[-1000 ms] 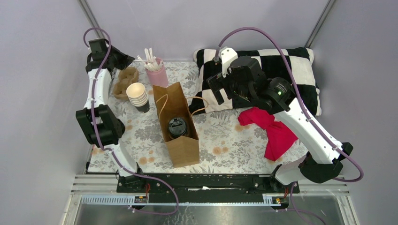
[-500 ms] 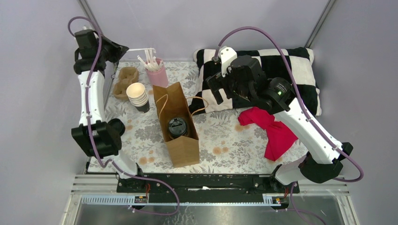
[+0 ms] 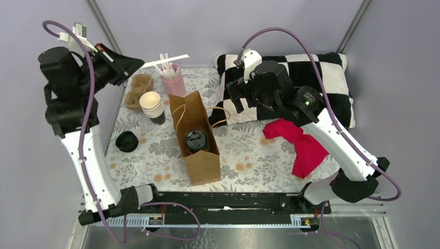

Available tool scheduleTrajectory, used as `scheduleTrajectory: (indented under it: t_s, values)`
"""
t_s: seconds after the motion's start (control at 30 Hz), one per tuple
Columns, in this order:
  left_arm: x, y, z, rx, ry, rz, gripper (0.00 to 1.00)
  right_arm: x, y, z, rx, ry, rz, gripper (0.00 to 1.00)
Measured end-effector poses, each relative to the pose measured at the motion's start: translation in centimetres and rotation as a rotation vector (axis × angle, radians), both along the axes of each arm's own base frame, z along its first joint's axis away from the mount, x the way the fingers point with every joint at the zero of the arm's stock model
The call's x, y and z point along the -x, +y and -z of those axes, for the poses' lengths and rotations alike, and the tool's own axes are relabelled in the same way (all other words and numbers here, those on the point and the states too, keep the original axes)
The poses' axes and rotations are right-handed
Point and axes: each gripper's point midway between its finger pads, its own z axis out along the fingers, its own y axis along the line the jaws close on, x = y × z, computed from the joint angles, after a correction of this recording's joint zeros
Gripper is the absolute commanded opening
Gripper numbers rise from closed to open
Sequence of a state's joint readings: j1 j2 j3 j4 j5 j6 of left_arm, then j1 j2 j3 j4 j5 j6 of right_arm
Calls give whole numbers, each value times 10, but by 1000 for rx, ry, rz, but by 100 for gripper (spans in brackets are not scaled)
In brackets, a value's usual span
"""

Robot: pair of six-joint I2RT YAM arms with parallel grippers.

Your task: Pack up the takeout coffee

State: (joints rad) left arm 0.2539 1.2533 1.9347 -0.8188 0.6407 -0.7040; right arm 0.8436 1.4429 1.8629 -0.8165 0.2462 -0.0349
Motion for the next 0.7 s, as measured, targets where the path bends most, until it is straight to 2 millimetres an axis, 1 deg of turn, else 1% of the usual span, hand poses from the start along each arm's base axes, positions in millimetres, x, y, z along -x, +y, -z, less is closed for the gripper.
scheduleTrajectory:
  t_s: [0.1,0.17,0.2,0.23,0.33,0.43,0.5,0.57,0.63,0.7]
  values:
    - [40,-21,-13,-45,-14,104,0,0,0,0,-5,3,4,100]
    - [62,-30,-24,-107,-44,151,0,0,1,1,-12,6,7,100]
    - [70,-34,-26,-126,-55,166,0,-1,2,2,-18,8,9,100]
    - [81,-40,-24,-142,-59,190,0,-1,3,4,-23,14,13,100]
    - [114,-55,-10,-162,-28,256,0,1,2,16,-19,43,23,100]
    - [140,-61,9,-173,12,276,0,4,0,24,-21,64,33,100]
    - [153,-64,20,-178,35,287,0,7,-2,23,-31,67,39,100]
    - [162,-64,28,-190,54,287,0,10,-6,18,-51,62,44,100]
    - [164,-61,34,-207,69,267,0,14,-9,11,-75,55,49,100]
    - [162,-56,37,-223,81,238,0,19,-14,4,-102,49,55,100]
